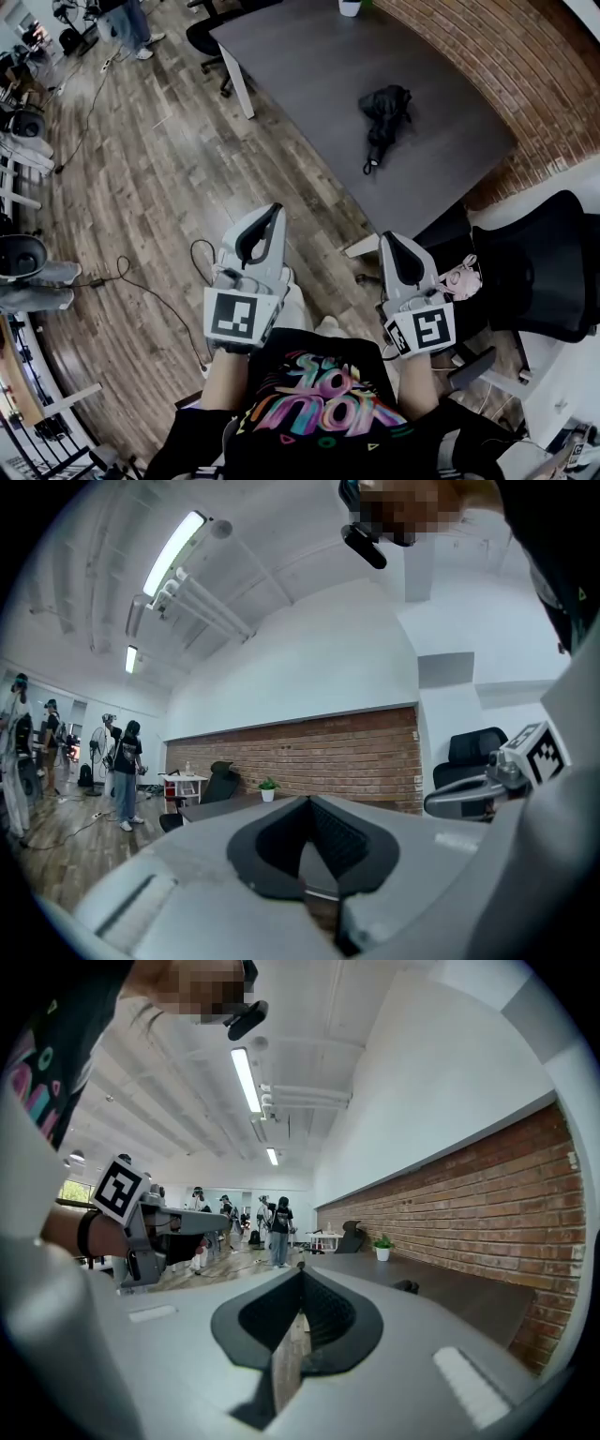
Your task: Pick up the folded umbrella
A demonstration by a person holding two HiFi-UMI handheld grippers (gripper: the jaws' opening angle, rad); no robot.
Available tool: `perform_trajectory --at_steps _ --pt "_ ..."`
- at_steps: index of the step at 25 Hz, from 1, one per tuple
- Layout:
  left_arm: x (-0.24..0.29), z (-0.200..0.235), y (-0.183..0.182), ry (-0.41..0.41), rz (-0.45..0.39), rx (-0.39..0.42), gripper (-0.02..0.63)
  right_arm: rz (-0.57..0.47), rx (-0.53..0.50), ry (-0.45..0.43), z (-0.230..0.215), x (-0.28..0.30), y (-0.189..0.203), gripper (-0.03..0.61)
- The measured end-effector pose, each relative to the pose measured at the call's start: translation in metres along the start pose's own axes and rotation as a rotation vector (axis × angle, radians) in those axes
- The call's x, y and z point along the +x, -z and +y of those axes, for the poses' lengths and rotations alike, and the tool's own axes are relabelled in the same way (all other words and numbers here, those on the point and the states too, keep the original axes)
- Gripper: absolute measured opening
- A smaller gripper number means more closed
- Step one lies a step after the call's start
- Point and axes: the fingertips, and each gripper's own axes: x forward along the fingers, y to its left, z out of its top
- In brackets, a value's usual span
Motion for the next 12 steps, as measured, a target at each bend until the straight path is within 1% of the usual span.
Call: perform_trajectory --at_steps 7,12 --pt "0.053 0.068 -0.008 0.048 -0.016 0.021 0.002 0.013 -0.009 0.056 -0.009 0.073 -0.007 -0.001" --pt "0.084 0.101 -0.008 0.093 -0.008 0.026 0.002 0.028 -0.008 0.113 -0.016 0.108 -0.007 -0.001"
